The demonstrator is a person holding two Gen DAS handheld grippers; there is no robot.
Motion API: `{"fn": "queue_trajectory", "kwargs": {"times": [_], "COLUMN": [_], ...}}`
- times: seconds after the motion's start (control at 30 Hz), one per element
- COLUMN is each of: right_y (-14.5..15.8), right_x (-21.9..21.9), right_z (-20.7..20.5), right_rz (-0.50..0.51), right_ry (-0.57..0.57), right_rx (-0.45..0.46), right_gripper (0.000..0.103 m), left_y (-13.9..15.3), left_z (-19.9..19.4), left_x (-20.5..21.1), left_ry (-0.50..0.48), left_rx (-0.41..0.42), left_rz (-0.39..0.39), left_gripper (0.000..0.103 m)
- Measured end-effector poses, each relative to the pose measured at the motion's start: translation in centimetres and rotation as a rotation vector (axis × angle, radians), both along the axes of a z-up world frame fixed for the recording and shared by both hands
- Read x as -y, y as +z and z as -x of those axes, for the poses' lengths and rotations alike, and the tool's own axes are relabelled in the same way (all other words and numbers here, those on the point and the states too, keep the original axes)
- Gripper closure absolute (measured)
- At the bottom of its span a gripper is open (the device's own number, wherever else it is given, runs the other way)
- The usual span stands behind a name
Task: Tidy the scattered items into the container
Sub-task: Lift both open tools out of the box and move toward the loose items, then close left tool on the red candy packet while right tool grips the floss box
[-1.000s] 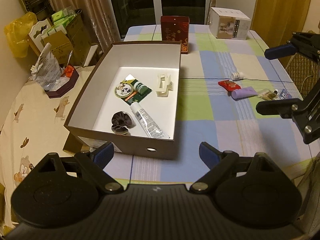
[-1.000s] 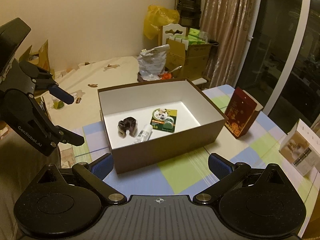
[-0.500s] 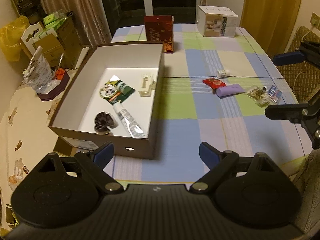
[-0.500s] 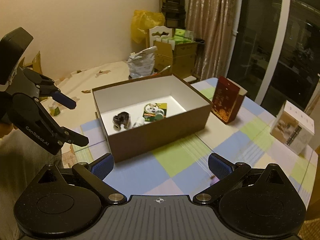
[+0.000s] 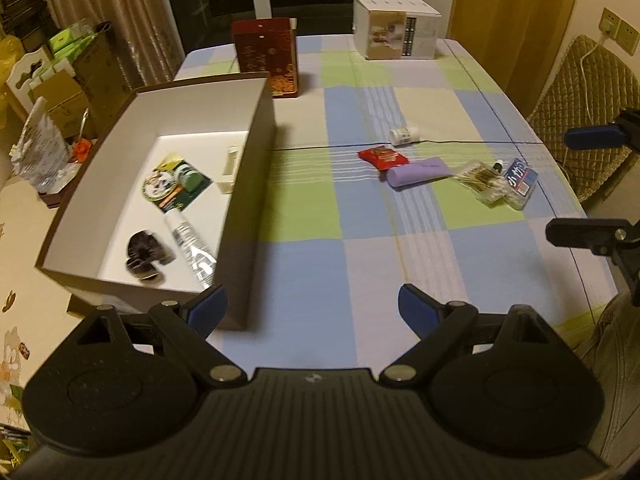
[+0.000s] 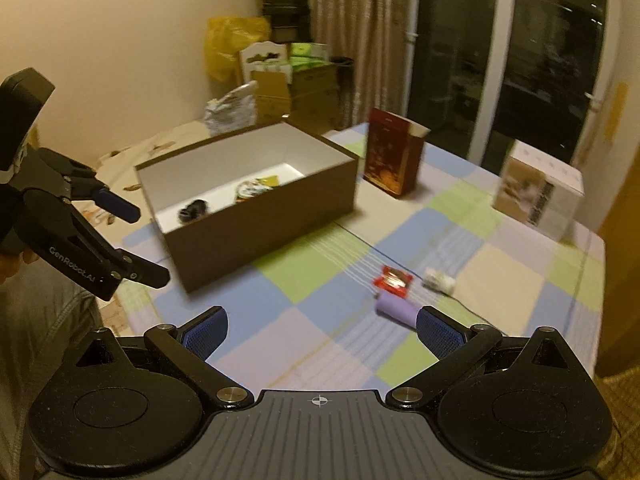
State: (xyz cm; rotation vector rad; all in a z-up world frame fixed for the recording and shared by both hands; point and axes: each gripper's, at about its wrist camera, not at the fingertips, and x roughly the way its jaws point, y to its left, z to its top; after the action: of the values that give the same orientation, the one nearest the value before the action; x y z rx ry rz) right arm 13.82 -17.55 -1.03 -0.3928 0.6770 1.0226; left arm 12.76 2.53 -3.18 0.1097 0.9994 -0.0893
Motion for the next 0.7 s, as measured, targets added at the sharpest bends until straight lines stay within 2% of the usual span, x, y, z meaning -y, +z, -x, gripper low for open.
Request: {"fn": "queue_trajectory", "kwargs": {"times": [0.27,0.53,0.7], "right_y": [-0.8,-3.1,-4.3], "right_x": [3.8,7.0,7.3], "right_z": [-1.6,-3.9,-5.8], "right_rz": [0.02,0.029,0.024], "right_ry": [-0.131,-0.307,-0.357], "right_rx": [-0.027,-0.114,-0.159], "right_gripper": [0.0,0.0,0.0], "left_y": [-1.8,-4.5,-6.0], "left_z": [-1.9,-4.4,-6.5], "left_x": [2.5,4.2,4.8], "left_ry": [-0.046,-0.072,-0.076], "left_rx": [0.001,-0.024,-0.046], "left_rz": [0.01,0.021,0.037], "left_gripper": [0.013,0.013,0.013]}}
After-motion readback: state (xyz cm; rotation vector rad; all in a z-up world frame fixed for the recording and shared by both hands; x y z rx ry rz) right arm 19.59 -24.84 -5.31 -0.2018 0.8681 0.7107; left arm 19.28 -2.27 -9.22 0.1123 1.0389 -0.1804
